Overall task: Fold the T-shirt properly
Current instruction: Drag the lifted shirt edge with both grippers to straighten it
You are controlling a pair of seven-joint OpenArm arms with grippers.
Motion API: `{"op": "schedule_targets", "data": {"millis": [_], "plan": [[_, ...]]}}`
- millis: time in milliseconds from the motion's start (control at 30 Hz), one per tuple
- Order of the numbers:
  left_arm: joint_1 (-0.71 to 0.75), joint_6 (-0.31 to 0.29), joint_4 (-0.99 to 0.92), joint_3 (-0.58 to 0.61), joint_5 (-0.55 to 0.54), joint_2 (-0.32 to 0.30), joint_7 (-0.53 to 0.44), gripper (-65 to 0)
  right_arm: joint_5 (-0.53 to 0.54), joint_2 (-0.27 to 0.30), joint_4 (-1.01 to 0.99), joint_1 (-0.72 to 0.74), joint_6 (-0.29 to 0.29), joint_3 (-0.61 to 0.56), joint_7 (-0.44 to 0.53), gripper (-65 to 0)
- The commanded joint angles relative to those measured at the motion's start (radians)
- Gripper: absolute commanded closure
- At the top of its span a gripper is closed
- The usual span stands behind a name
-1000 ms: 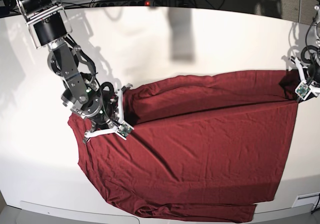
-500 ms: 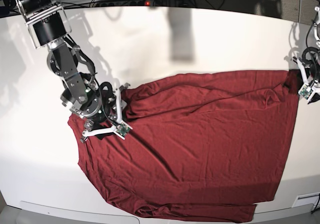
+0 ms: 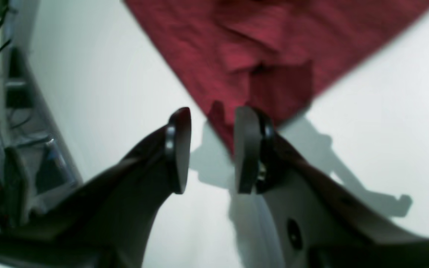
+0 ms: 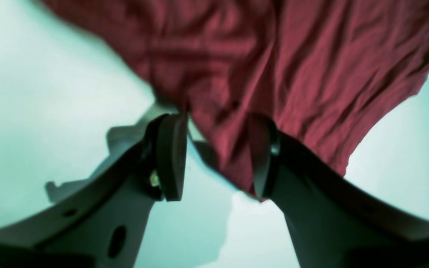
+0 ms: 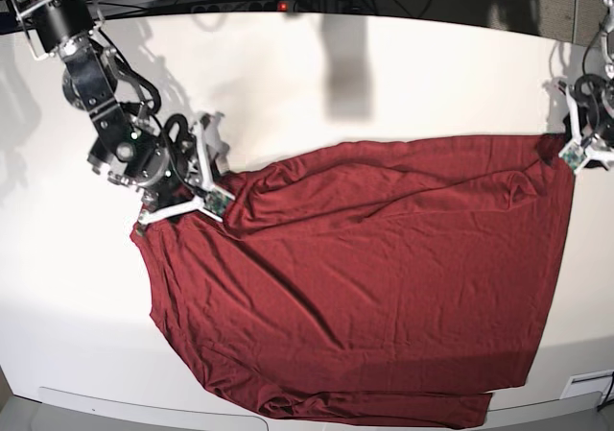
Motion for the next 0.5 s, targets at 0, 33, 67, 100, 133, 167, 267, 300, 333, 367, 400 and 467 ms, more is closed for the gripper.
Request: {"op": "schedule_targets", "data": {"millis": [0, 33, 67, 100, 133, 167, 267, 300, 333, 367, 400, 467], "plan": [[0.006, 0.007, 0.017, -0.007, 0.032, -0.02, -0.034, -21.8, -0.024, 0.018, 0.02, 0.014, 0.012, 0.01, 0.014, -26.1], [0.021, 0.007, 0.017, -0.007, 0.072, -0.02, -0.068, -23.4, -0.052, 0.024, 0.019, 0.008, 0.014, 0.01, 0.015, -26.1], [0.035, 0.007, 0.016, -0.007, 0.109, -0.02, -0.098, -24.9, -0.069, 0.029, 0.019, 0.005, 0.014, 0.01, 0.015, -26.1], [0.047, 0.007, 0.016, -0.007, 0.139, -0.02, -0.132, -26.1, -0.077, 0.031, 0.019, 0.005, 0.014, 0.01, 0.016, -26.1], [0.06, 0.008, 0.013, -0.007, 0.16, -0.02, -0.164, -26.7, -0.078, 0.031, 0.019, 0.006, 0.014, 0.01, 0.016, -26.2], [0.068, 0.008, 0.011, -0.006, 0.175, -0.019, -0.198, -26.7, -0.077, 0.031, 0.019, 0.006, 0.014, 0.009, 0.019, -26.2], [0.073, 0.01, -0.005, 0.013, 0.22, -0.003, -0.251, -26.7, -0.075, 0.031, -0.005, 0.006, 0.014, 0.002, 0.027, -26.1], [0.071, 0.011, -0.01, 0.024, 0.234, 0.004, -0.253, -26.7, -0.079, 0.031, -0.02, 0.006, 0.014, -0.002, 0.03, -26.1], [0.068, 0.012, -0.016, 0.04, 0.245, 0.008, -0.253, -26.7, -0.098, 0.031, -0.037, 0.006, 0.014, -0.008, 0.041, -26.1], [0.065, 0.02, -0.025, 0.058, 0.254, 0.007, -0.254, -26.7, -0.119, 0.031, -0.055, 0.006, 0.013, -0.014, 0.056, -26.1], [0.06, 0.037, -0.035, 0.075, 0.27, 0.007, -0.256, -26.7, -0.136, 0.031, -0.072, 0.006, 0.013, -0.02, 0.072, -26.1], [0.042, 0.076, -0.062, 0.101, 0.301, 0.006, -0.256, -26.7, -0.169, 0.031, -0.102, 0.006, 0.013, -0.026, 0.095, -26.1]]}}
